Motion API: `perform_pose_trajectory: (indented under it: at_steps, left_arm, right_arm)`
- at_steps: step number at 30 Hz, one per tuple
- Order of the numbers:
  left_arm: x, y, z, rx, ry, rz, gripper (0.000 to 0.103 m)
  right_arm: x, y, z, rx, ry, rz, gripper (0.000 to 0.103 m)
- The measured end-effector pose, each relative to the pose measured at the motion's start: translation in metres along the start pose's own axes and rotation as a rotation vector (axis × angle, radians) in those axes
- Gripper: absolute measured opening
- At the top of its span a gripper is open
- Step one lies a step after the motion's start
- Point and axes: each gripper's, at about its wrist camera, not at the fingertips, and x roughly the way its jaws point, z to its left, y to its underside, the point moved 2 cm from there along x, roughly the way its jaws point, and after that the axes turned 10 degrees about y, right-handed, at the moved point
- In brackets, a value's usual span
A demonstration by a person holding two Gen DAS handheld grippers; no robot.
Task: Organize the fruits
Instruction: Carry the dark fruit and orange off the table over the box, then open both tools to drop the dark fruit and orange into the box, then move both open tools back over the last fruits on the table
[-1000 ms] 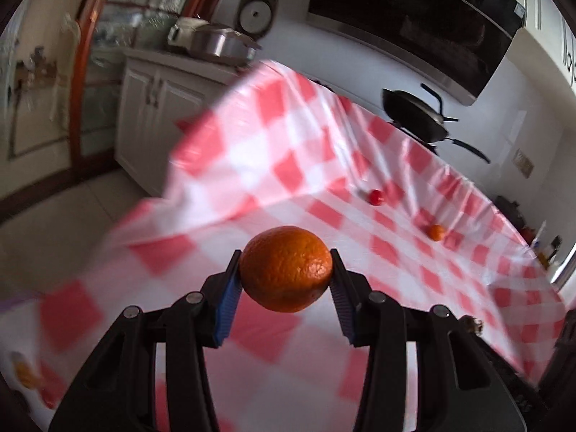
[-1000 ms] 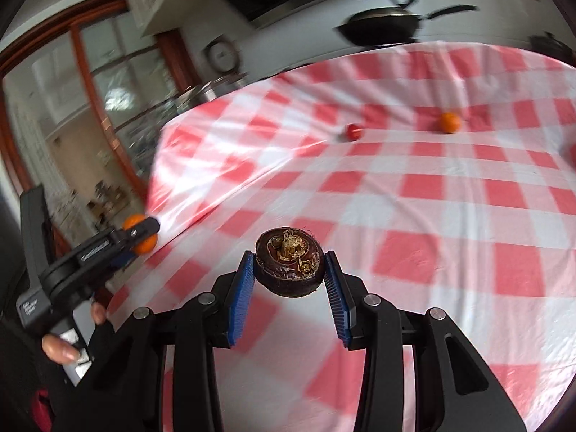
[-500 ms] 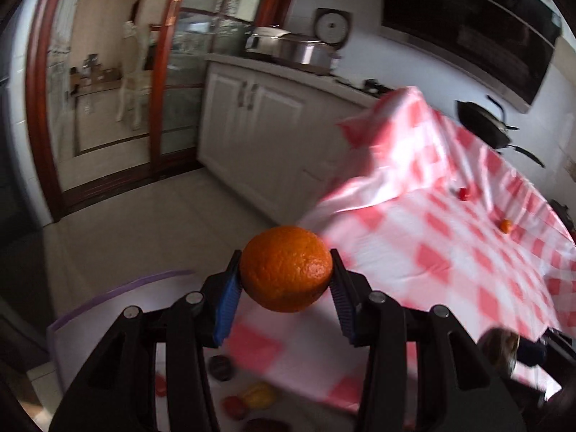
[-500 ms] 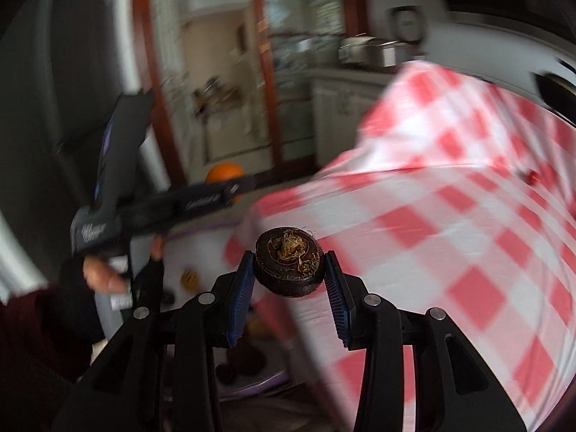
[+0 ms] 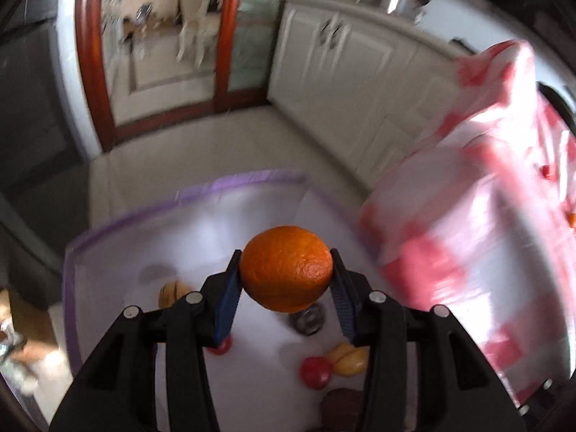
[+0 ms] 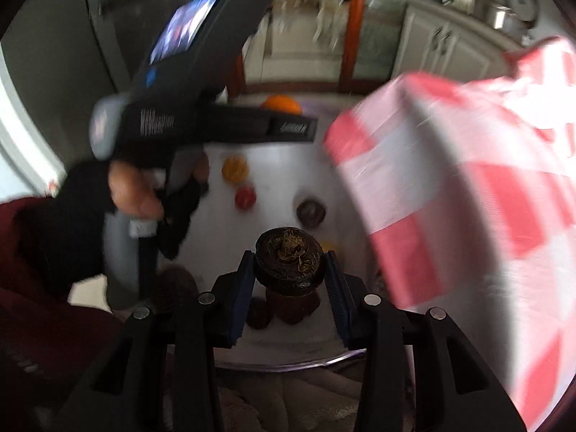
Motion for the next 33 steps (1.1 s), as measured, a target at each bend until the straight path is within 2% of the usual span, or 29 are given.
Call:
perform_pose_trajectory:
  at_steps: [2,5,8,16,19,21,22,24,27,29,32,33]
  left_arm:
    - [0.016,0.007,0.015,-0.027,-0.036,0.064,0.046]
    - [0.031,0.016,0.029,-0.025,-0.093,0.131,0.047]
    - [0.042,0.021,0.037,-0.020,-0.128,0.171,0.047]
    - [0.056,0.033,0.051,-0.017,-0.142,0.243,0.047]
    - [0.057,0.029,0.048,-0.010,-0.149,0.235,0.057]
    - [0.054,0.026,0.046,0.001,-0.163,0.218,0.066]
    - [0.053,0.025,0.045,0.003,-0.175,0.209,0.074]
    - [0.046,0.018,0.046,0.003,-0.214,0.165,0.081]
    - [0.023,0.006,0.041,0.028,-0.289,0.053,0.086]
    - [-0.007,-0.013,0.032,0.030,-0.329,-0.092,0.089]
    - [-0.051,-0.036,0.011,0.022,-0.325,-0.286,0.099]
    - [-0.072,-0.047,-0.004,0.025,-0.310,-0.384,0.101]
  right_arm:
    - [0.024,0.001,0.016,-0.059,-0.014,0.076,0.039]
    - [0.044,0.003,0.038,-0.139,-0.029,0.145,0.039]
    - [0.055,0.004,0.055,-0.200,-0.042,0.177,0.039]
    - [0.075,0.007,0.064,-0.204,-0.043,0.264,0.040]
    - [0.073,0.006,0.056,-0.193,-0.041,0.252,0.041]
    - [0.070,0.006,0.054,-0.189,-0.038,0.241,0.049]
    - [0.068,0.007,0.054,-0.186,-0.038,0.235,0.057]
    - [0.060,0.005,0.050,-0.180,-0.035,0.211,0.060]
    - [0.030,-0.004,0.039,-0.152,-0.030,0.111,0.063]
    - [-0.001,-0.011,0.027,-0.107,-0.062,0.025,0.068]
    - [-0.058,-0.027,-0.006,-0.010,-0.095,-0.150,0.076]
    - [-0.077,-0.031,-0.019,0.020,-0.091,-0.208,0.077]
